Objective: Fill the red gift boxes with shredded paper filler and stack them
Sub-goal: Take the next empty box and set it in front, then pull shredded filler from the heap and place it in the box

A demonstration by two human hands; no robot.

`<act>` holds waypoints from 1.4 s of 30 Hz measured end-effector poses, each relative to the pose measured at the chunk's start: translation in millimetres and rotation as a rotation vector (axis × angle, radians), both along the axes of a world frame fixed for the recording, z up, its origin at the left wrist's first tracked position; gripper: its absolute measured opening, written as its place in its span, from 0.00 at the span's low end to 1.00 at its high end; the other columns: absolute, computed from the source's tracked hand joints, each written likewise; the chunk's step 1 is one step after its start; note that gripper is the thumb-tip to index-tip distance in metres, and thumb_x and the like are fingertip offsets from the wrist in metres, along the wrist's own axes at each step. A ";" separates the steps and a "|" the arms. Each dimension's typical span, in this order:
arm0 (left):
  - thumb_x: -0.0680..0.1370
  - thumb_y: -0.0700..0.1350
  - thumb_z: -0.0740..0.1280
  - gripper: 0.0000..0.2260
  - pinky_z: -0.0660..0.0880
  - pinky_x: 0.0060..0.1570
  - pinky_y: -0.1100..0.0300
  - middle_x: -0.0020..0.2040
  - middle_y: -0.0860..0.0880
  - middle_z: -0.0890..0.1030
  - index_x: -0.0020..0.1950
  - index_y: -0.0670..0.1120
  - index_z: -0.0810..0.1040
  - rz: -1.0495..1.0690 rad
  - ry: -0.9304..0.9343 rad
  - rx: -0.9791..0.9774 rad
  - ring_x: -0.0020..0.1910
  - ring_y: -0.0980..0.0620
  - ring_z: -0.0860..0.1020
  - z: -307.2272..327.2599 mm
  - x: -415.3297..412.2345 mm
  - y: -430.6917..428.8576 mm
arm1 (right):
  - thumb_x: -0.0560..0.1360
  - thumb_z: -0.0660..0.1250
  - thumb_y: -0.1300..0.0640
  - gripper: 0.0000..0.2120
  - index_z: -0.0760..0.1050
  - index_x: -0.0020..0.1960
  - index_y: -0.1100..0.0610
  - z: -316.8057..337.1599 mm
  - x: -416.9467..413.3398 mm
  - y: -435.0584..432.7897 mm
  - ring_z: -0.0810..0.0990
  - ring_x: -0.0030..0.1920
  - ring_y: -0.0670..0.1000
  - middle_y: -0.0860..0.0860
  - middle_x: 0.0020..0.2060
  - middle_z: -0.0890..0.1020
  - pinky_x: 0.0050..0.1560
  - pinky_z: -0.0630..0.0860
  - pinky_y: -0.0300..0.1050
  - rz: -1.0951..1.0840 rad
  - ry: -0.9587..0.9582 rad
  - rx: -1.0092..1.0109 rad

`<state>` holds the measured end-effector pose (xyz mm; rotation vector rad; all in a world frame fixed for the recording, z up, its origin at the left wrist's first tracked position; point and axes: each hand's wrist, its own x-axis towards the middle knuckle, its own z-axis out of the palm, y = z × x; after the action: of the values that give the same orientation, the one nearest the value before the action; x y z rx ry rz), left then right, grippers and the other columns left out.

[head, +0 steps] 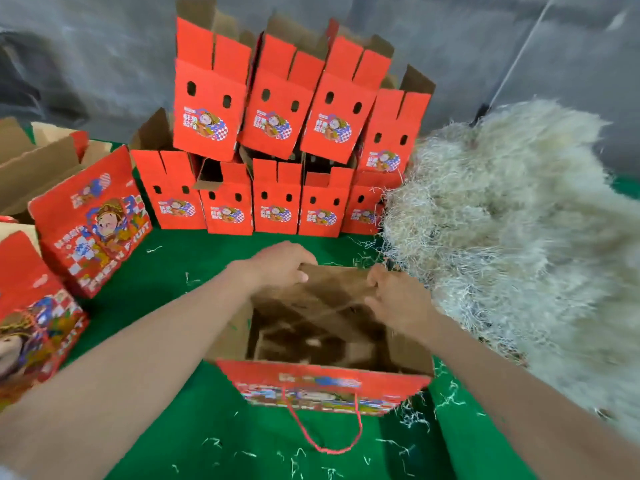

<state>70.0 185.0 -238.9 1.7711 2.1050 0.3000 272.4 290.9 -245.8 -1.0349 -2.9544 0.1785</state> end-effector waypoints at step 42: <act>0.67 0.54 0.75 0.48 0.59 0.68 0.57 0.76 0.57 0.53 0.76 0.58 0.45 0.241 -0.465 0.255 0.70 0.55 0.61 -2.8 211.3 233.7 | 0.73 0.66 0.46 0.25 0.65 0.68 0.48 -27.3 201.5 304.5 0.75 0.59 0.56 0.56 0.64 0.73 0.63 0.70 0.57 -0.397 0.040 -0.099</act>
<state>281.3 418.6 -241.7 1.3900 1.9916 0.9821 473.9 595.4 -273.2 -1.5793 -2.6559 0.3363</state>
